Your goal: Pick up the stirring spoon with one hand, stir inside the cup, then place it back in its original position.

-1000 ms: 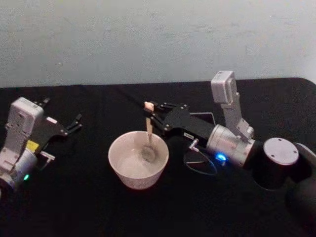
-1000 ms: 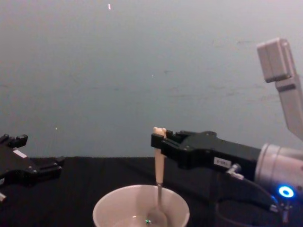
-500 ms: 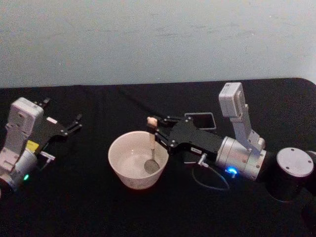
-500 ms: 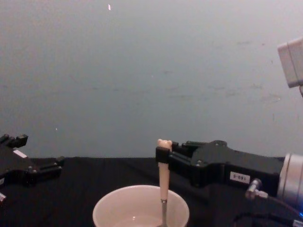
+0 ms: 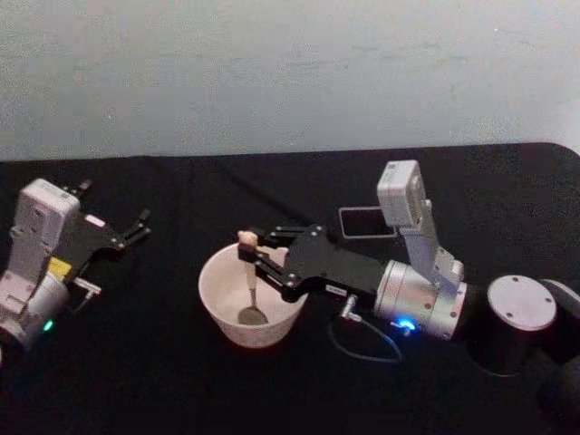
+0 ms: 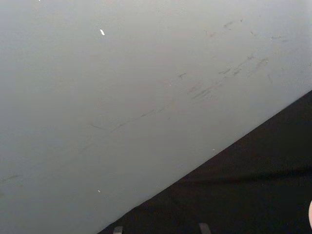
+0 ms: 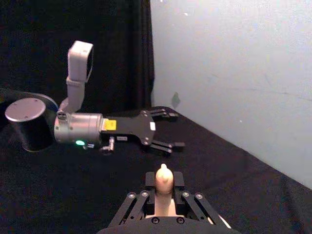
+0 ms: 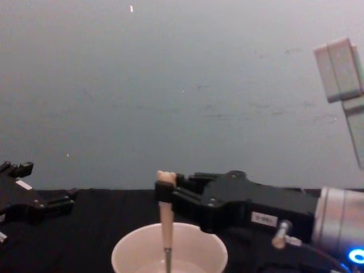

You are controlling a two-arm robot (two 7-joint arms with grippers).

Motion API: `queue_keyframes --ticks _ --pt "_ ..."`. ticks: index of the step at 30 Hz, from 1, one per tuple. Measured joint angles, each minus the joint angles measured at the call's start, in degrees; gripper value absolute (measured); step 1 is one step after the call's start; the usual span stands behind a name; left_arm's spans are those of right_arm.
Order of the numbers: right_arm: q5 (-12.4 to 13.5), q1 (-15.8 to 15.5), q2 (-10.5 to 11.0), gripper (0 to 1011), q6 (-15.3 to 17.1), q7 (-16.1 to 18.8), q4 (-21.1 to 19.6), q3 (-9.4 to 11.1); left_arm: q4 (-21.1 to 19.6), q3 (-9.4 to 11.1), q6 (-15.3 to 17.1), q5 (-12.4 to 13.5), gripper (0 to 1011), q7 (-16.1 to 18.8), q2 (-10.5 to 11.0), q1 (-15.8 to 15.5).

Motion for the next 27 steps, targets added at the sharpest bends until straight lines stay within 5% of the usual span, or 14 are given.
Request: queue_keyframes --ticks 15,27 --pt "-0.5 4.1 -4.2 211 -0.2 -2.4 5.9 -0.7 0.0 0.0 0.0 0.0 1001 0.0 0.0 0.0" --pt "-1.9 4.5 -4.2 211 -0.5 -6.0 7.5 2.4 0.0 0.0 0.0 0.0 1001 0.0 0.0 0.0"
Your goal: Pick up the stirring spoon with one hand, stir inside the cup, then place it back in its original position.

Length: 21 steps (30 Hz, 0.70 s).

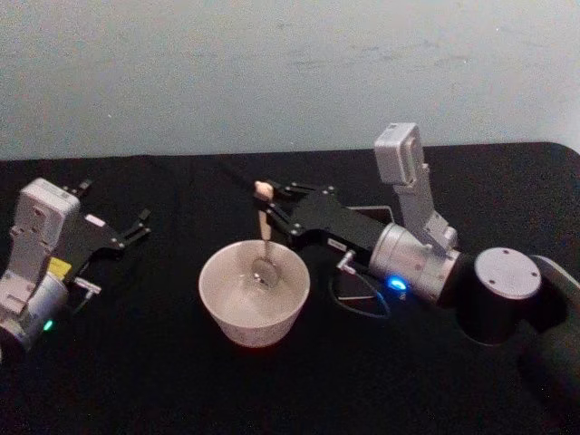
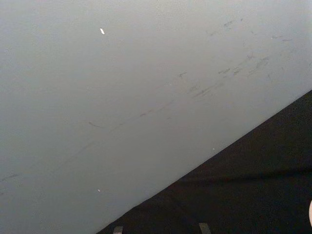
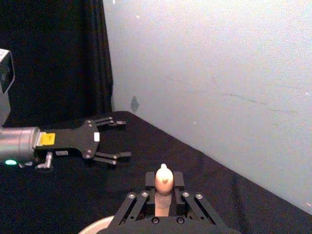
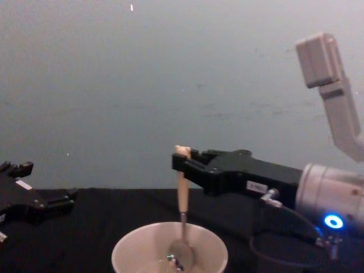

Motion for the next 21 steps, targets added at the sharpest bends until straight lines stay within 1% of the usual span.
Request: queue_keyframes --ticks 4,5,6,11,12,15,21 --pt "-0.2 -1.5 1.9 212 0.5 0.1 -2.4 0.8 0.0 0.0 0.0 0.0 1001 0.0 0.0 0.0" --pt "-0.2 -1.5 1.9 212 0.5 0.1 -2.4 0.8 0.0 0.0 0.0 0.0 1001 0.0 0.0 0.0" --pt "-0.2 -2.1 2.6 212 0.6 0.3 -3.5 1.1 0.0 0.0 0.0 0.0 1001 0.0 0.0 0.0" --pt "0.3 -4.1 4.6 211 1.1 1.7 -6.7 1.3 0.0 0.0 0.0 0.0 1001 0.0 0.0 0.0" --pt "0.5 -4.8 5.2 211 1.3 2.2 -7.7 1.2 0.0 0.0 0.0 0.0 1001 0.0 0.0 0.0" --pt "0.8 -5.8 6.1 212 1.5 3.2 -9.2 0.7 0.0 0.0 0.0 0.0 1001 0.0 0.0 0.0" --pt "1.3 -6.6 6.5 211 1.7 4.4 -10.4 -0.5 0.0 0.0 0.0 0.0 1001 0.0 0.0 0.0"
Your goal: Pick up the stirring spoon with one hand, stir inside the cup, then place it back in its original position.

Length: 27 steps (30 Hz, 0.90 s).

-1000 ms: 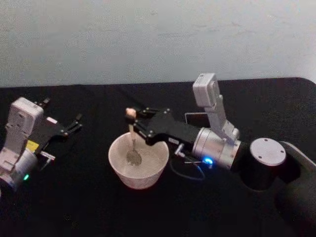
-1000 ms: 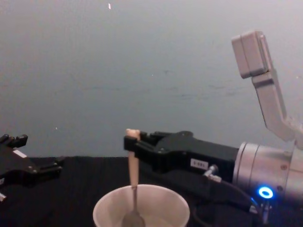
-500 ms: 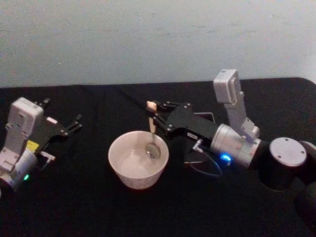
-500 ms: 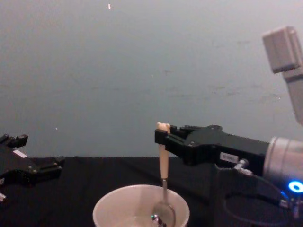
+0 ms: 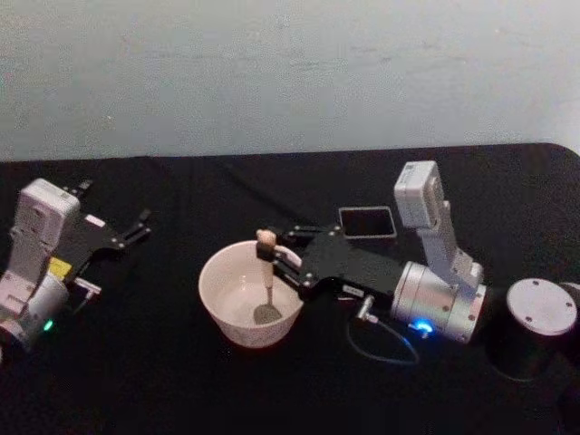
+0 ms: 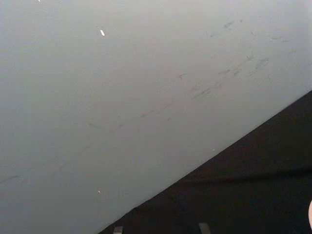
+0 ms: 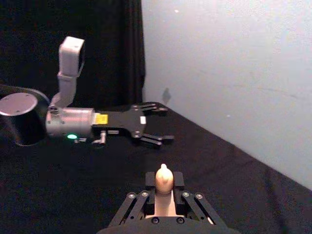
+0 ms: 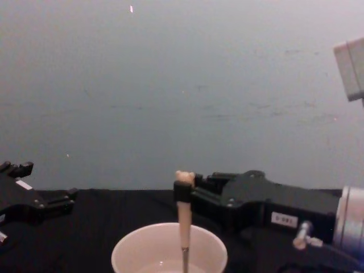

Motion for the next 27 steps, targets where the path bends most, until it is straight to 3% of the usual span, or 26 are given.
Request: queue_keyframes --ticks 11,21,27 --pt "0.8 2.0 -2.7 212 -0.3 0.4 1.9 -1.7 0.0 0.0 0.0 0.0 1001 0.0 0.0 0.0" --pt "0.6 5.6 -6.4 212 -0.8 -0.9 7.4 -2.5 0.0 0.0 0.0 0.0 1001 0.0 0.0 0.0" --pt "-0.4 6.9 -7.3 212 -1.4 -2.0 9.8 -2.2 0.0 0.0 0.0 0.0 1001 0.0 0.0 0.0"
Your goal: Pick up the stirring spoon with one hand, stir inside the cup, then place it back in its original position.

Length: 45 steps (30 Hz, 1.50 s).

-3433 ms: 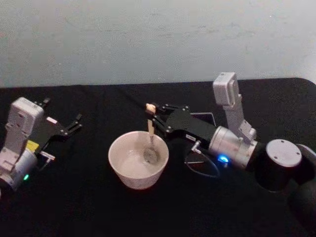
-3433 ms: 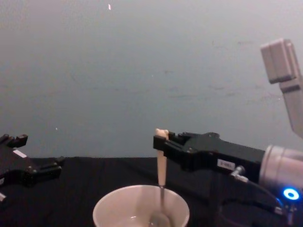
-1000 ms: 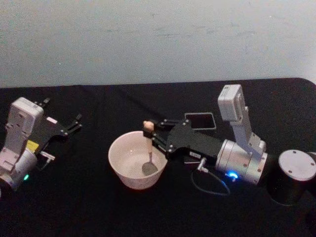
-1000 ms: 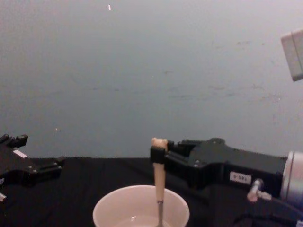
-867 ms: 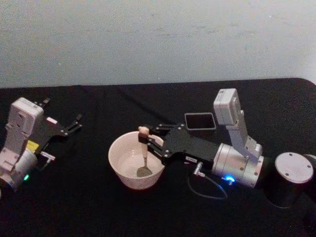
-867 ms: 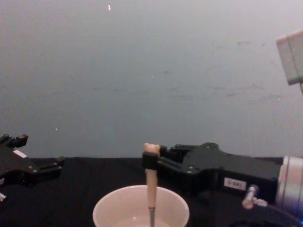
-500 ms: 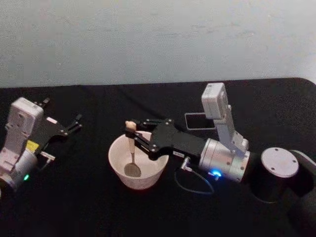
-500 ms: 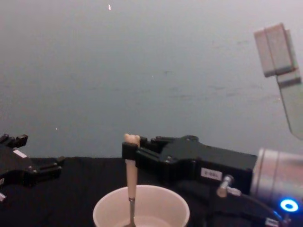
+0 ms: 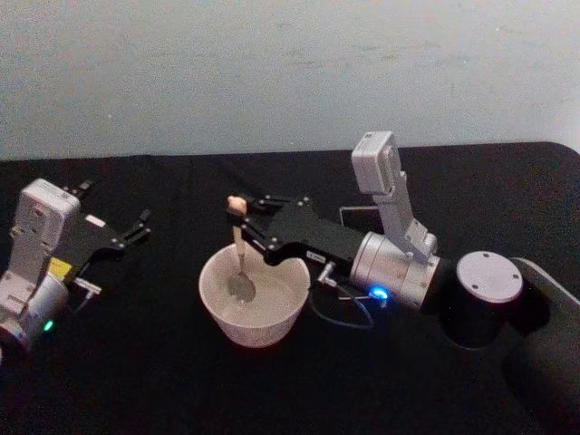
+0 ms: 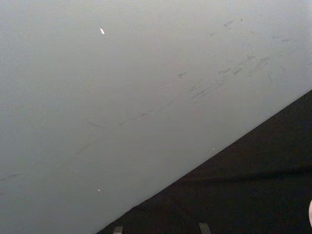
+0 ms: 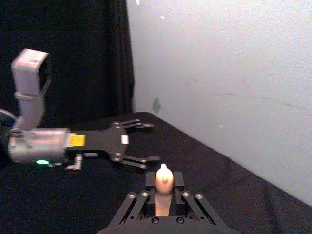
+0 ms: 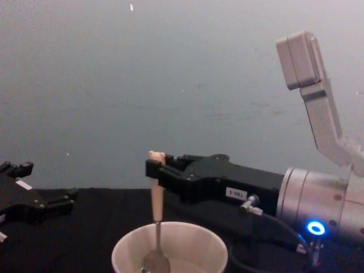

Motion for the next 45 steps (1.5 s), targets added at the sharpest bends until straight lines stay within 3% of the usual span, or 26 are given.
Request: queue_keyframes --ticks 8,17,23,29,34,45 --pt "-1.4 0.4 0.4 212 -0.2 -1.7 1.3 1.6 0.0 0.0 0.0 0.0 1001 0.0 0.0 0.0" --pt "-0.8 -2.2 3.0 211 1.0 -1.3 -2.9 3.4 0.0 0.0 0.0 0.0 1001 0.0 0.0 0.0" --pt "0.4 -3.7 4.4 212 1.6 0.2 -5.2 3.5 0.0 0.0 0.0 0.0 1002 0.0 0.0 0.0" --pt "1.8 -5.0 5.6 211 2.3 2.5 -7.4 2.3 0.0 0.0 0.0 0.0 1001 0.0 0.0 0.0" --pt "2.2 -4.9 5.3 212 2.5 3.1 -7.4 1.1 0.0 0.0 0.0 0.0 1001 0.0 0.0 0.0" --pt "2.9 -1.8 2.0 212 2.6 3.2 -2.9 -0.9 0.0 0.0 0.0 0.0 1001 0.0 0.0 0.0"
